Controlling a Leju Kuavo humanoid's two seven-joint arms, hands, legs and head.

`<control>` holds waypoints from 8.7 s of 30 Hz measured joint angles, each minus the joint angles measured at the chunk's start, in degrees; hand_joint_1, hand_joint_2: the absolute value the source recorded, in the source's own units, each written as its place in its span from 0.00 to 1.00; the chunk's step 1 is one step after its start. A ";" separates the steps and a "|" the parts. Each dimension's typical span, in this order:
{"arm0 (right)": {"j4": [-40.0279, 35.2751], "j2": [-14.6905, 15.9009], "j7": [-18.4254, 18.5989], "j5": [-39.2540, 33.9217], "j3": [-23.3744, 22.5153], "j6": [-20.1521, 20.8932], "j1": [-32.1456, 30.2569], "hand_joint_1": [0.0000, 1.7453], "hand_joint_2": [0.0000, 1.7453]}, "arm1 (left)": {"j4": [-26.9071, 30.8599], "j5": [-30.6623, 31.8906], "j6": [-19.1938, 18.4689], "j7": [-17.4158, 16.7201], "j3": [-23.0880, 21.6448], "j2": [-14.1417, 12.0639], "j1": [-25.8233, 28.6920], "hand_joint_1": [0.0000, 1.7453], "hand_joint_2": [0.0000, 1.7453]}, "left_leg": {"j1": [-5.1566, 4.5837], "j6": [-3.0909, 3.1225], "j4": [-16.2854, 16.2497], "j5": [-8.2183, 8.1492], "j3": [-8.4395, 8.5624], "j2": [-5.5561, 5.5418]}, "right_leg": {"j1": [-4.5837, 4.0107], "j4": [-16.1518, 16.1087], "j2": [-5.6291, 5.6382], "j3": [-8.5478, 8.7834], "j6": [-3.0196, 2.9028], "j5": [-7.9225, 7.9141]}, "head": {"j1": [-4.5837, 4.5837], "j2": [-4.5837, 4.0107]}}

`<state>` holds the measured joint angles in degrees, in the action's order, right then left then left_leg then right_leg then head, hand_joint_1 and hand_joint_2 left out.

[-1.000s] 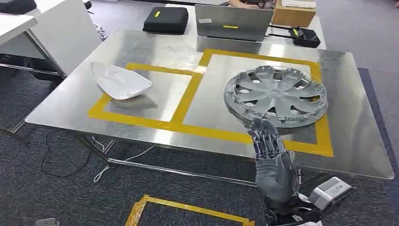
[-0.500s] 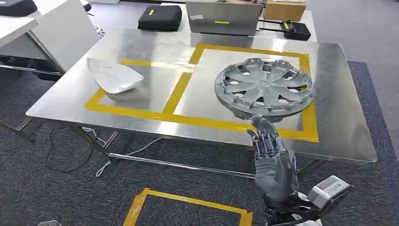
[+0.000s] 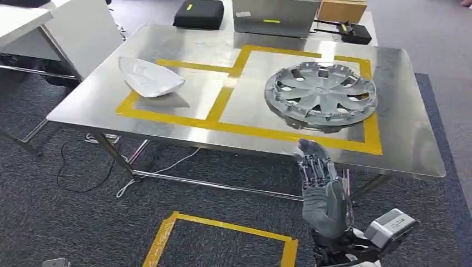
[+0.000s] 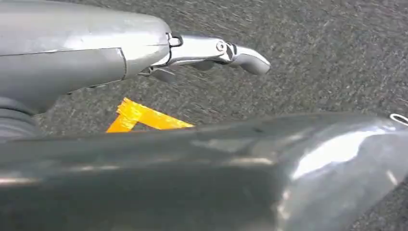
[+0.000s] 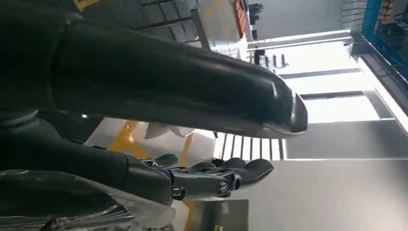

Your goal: Take the parts from the cabinet and place them on the table.

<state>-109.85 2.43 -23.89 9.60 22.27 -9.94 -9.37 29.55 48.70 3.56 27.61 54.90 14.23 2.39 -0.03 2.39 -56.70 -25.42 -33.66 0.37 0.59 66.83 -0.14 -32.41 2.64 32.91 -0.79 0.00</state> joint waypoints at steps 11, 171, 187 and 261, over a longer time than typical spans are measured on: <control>-0.33 0.00 0.00 0.02 -0.02 -0.15 -0.03 0.00 0.00 | -0.11 0.00 0.04 0.00 0.26 0.15 0.25 0.00 0.00 | 0.43 -3.52 -14.38 -10.12 -5.04 -0.22 | -0.11 -12.57 -0.43 4.27 -3.04 -4.17 | 0.33 0.00; -1.88 0.55 1.29 2.78 -0.81 -1.55 -0.78 0.00 0.00 | -0.28 3.56 -0.59 0.00 4.63 0.87 -0.05 0.00 0.00 | -0.68 -2.65 -1.96 -1.53 0.60 5.29 | -0.40 -9.41 -5.35 3.31 -1.64 -2.34 | 0.42 0.00; -1.88 0.55 1.22 2.82 -0.83 -1.55 -0.79 0.00 0.00 | -0.15 3.58 -0.61 0.00 4.81 1.14 -0.17 0.00 0.00 | -0.27 -0.78 -1.78 -1.32 0.47 -6.46 | 0.28 -8.93 4.74 1.20 -1.16 -3.86 | -0.22 0.00; -2.21 0.55 1.60 2.97 -0.90 -0.94 -0.65 0.00 0.00 | 1.40 4.87 -1.70 -0.52 7.17 2.10 0.19 0.00 0.00 | 0.06 -2.62 -6.61 -1.22 -1.68 0.91 | 0.24 -8.99 -4.71 2.65 -2.46 -3.09 | 0.81 0.00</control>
<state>-112.06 2.97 -22.29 12.57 21.38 -10.88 -10.02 30.95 53.57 1.86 27.08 62.07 16.33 2.58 0.03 -0.23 -63.31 -26.63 -35.34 1.29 0.83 57.84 -4.84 -29.77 0.18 29.81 0.02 0.00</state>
